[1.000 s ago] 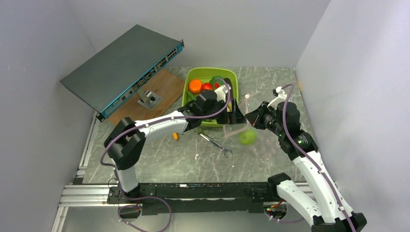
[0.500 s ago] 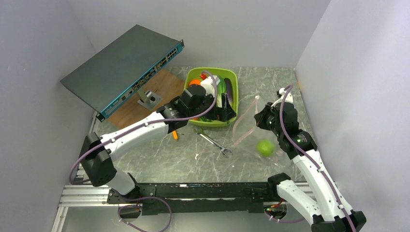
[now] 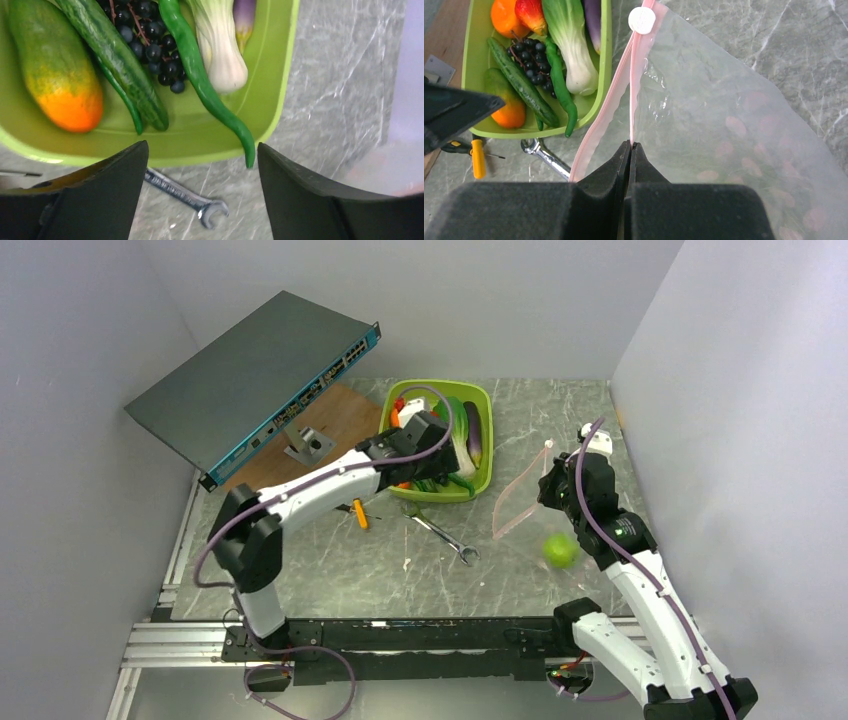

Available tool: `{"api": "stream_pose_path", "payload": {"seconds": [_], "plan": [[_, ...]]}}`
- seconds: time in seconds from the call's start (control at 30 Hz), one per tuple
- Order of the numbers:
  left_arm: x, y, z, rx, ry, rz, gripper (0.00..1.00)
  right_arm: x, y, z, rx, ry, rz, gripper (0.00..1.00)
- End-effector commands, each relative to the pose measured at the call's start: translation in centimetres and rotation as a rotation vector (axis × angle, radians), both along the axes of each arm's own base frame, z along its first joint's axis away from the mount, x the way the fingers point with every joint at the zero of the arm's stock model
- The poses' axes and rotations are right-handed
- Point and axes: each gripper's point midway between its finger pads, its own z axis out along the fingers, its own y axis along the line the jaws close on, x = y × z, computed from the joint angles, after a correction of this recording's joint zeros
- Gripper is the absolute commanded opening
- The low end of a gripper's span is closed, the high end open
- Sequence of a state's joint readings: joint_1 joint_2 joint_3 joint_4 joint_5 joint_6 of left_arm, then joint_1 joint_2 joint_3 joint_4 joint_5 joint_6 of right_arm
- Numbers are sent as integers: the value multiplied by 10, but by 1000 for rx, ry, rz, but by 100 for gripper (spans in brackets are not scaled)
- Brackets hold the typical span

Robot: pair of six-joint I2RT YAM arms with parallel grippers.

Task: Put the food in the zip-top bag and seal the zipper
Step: Pick up the fake vegetable from the bin.

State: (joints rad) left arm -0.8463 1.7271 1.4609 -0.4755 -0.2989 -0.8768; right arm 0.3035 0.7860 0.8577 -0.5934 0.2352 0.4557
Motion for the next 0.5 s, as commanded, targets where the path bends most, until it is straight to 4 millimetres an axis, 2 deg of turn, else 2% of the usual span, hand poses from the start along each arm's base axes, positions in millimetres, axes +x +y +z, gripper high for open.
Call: {"api": "stream_pose_path", "payload": {"seconds": [0.0, 0.1, 0.13, 0.27, 0.47], "plan": [[34, -18, -10, -223, 129, 103, 78, 4, -3, 25, -5, -77, -6, 0], [49, -34, -30, -347, 193, 100, 64, 5, -1, 21, -1, -77, 3, 0], [53, -37, -38, -356, 208, 110, 63, 6, 1, 19, 2, -74, 13, 0], [65, -45, -49, -340, 210, 121, 63, 5, 4, 19, -1, -72, 19, 0], [67, -52, -70, -354, 248, 145, 58, 5, 4, 21, -5, -74, 19, 0]]}}
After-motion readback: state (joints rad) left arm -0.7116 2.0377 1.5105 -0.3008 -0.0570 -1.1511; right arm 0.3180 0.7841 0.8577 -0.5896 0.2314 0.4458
